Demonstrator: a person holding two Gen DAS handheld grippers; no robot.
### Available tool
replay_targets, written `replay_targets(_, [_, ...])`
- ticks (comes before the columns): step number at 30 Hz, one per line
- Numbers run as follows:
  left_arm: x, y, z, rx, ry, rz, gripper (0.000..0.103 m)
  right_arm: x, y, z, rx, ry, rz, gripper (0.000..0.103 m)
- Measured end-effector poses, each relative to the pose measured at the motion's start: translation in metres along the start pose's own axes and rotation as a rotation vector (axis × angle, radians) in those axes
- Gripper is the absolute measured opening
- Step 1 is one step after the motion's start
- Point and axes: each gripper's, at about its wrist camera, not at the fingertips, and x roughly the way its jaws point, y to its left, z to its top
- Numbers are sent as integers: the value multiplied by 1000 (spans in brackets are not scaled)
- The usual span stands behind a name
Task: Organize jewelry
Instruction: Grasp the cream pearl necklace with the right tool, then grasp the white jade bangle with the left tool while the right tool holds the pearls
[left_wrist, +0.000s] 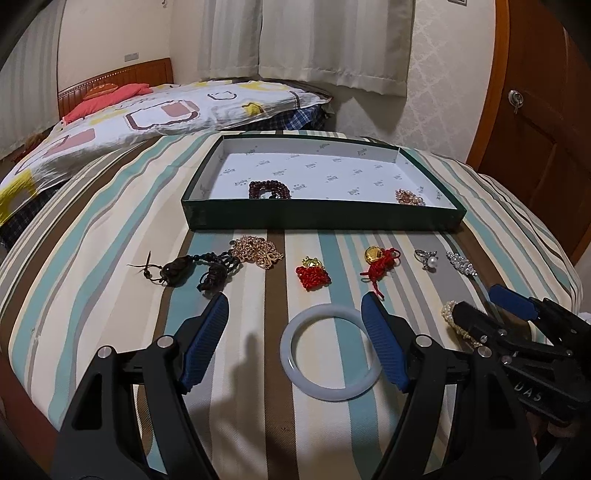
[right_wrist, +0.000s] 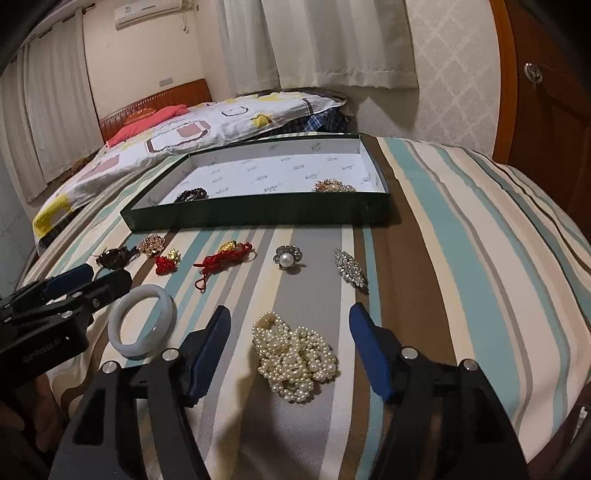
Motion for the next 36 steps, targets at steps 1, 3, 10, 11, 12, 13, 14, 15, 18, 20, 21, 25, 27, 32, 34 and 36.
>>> replay_targets(1, [0,1,0,1,-1,-1,73,1,0,0,0,5,-1,65])
replay_targets(3, [0,1,0,0,-2,-1,73,2,-1,-1,3,13,-9,65])
replay_targets(10, [2,1,-3,-9,8,-1,73,6,-3,-7,6,40,-27,52])
replay_targets(11, [1,1,-4,-7,6,-2,73,5,-3,-7,3,41,-29,47])
replay_targets(12, [1,0,-5,-3,5,-5,73,5,-3,-7,1,41,-27,42])
replay_targets(13, [1,-2,-5,3,6,-7,73,5,-3,-8,-1,40,-26,33])
replay_targets(14, [1,-4,-6,9,7,-6,73,4,-3,-8,-3,39,-24,31])
replay_targets(15, [2,-6,-7,17,12,-8,73,3,-2,-8,-3,36,-21,28])
replay_targets(18, [4,-9,-9,28,23,-17,74,2,-1,-7,-11,28,-20,24])
replay_targets(20, [6,-10,-10,24,28,-30,78,1,-2,-7,-10,27,-17,23])
replay_targets(21, [7,-10,-11,20,30,-32,79,2,-2,-6,-10,27,-17,23])
replay_targets(25, [15,-13,-14,22,60,-31,79,0,-2,-6,-11,22,-13,21])
replay_targets(27, [18,-15,-16,26,74,-24,80,0,-2,-6,-10,22,-11,21])
replay_targets(32, [25,-17,-18,30,89,-27,81,0,-2,-5,-9,21,-11,21])
replay_targets(34, [25,-18,-18,33,85,-24,81,0,-2,-5,-6,21,-13,21])
replay_targets(36, [25,-18,-18,36,84,-22,81,0,-5,-4,6,23,-11,22])
